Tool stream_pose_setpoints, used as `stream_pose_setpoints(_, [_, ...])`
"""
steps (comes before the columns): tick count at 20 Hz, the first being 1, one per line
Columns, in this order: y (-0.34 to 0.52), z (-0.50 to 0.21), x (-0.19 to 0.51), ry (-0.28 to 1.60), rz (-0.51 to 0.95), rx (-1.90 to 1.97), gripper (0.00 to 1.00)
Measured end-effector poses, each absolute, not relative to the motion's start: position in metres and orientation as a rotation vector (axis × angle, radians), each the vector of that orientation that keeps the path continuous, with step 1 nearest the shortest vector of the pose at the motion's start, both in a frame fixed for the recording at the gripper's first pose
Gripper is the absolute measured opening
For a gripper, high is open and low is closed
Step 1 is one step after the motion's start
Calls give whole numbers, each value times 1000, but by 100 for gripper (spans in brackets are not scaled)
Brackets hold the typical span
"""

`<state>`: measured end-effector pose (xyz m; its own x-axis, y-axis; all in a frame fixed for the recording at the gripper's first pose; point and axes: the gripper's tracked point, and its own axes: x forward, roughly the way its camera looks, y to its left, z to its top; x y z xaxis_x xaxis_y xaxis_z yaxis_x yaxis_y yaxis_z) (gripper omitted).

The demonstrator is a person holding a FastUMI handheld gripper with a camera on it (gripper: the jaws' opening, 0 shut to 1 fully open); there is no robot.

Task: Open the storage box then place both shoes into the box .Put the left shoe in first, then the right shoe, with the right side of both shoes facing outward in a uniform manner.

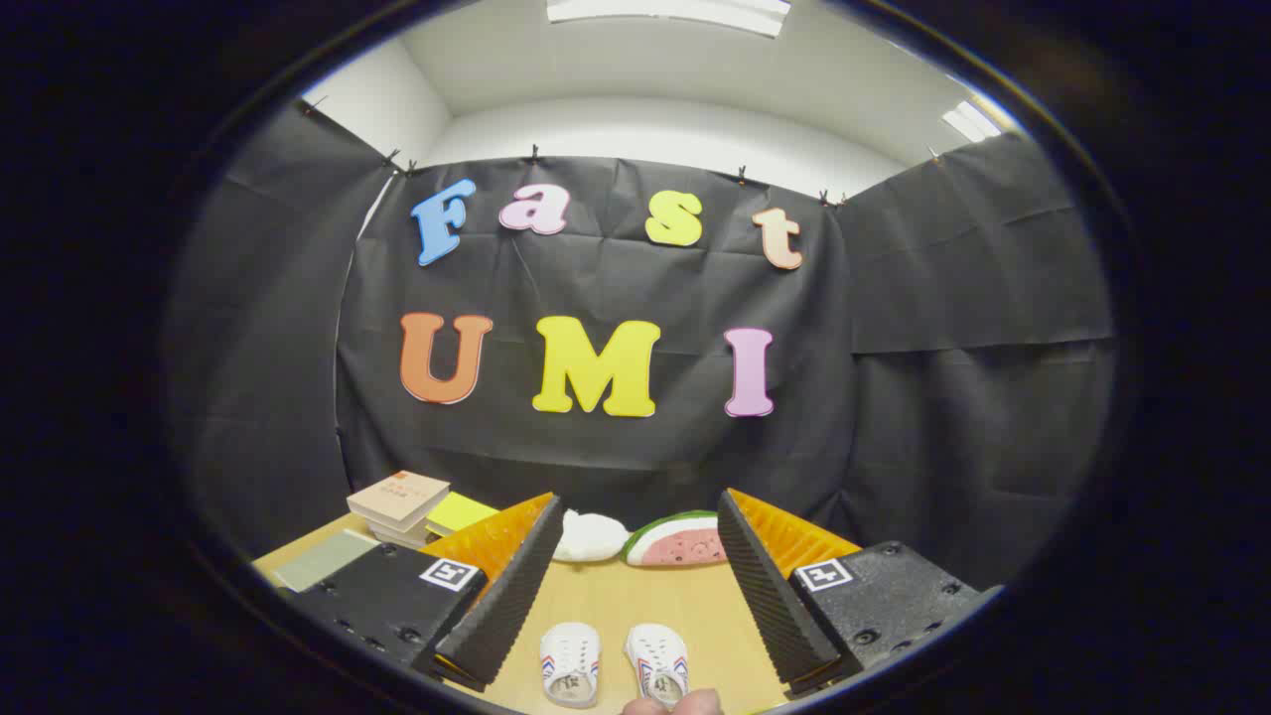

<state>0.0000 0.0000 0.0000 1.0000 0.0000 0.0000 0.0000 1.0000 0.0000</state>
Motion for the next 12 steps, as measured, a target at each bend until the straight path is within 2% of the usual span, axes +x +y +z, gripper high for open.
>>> stream_pose_setpoints(12, [7, -1, -11, -7, 42, -5, 100])
